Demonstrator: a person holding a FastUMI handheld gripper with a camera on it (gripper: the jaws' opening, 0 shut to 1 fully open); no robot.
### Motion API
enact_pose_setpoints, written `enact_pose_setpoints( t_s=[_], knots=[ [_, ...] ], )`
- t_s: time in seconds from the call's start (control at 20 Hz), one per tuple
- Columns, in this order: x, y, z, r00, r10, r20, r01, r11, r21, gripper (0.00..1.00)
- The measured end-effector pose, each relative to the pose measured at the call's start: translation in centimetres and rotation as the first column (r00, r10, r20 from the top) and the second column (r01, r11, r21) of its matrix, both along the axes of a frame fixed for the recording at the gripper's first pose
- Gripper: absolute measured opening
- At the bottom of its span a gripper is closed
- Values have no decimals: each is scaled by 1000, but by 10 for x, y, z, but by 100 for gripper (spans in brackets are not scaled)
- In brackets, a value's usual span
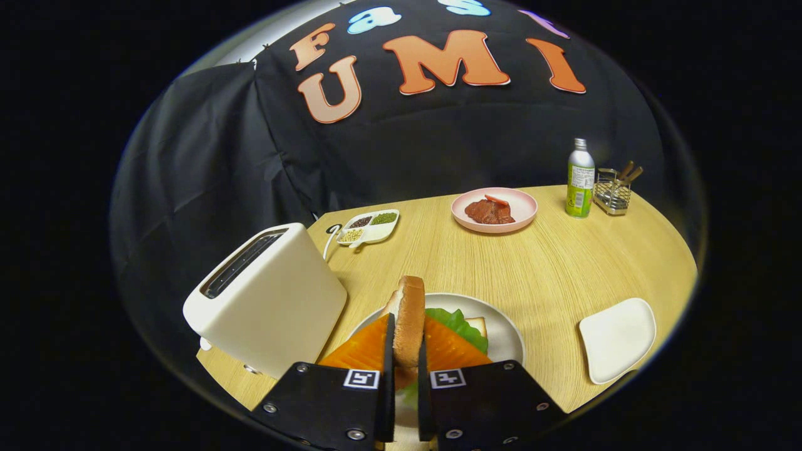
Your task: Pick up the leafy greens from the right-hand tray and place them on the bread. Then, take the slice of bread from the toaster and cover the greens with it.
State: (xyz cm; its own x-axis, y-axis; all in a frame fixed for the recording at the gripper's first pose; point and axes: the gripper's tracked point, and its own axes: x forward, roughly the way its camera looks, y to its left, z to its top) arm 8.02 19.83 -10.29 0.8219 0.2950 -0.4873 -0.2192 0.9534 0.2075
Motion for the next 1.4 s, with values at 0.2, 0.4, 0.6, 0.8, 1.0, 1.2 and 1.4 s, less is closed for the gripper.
enact_pose_setpoints(
  t_s=[0.2, 0.4, 0.6, 0.8, 1.0, 1.2, 1.4],
  knots=[
    [4, -12, -7, 1000, -19, -21, 20, 1000, 18, 22],
    [5, -20, -10, 999, -34, -30, 35, 999, 26, 25],
    [9, -31, -16, 998, -55, -33, 55, 998, 5, 38],
    [13, -49, -19, 995, -98, -23, 97, 995, -29, 53],
    [16, -71, -8, 991, -136, 10, 137, 990, -36, 65],
    [15, -98, 2, 986, -161, 46, 164, 984, -71, 78],
    [12, -145, 22, 971, -208, 120, 223, 966, -130, 94]
  ],
)
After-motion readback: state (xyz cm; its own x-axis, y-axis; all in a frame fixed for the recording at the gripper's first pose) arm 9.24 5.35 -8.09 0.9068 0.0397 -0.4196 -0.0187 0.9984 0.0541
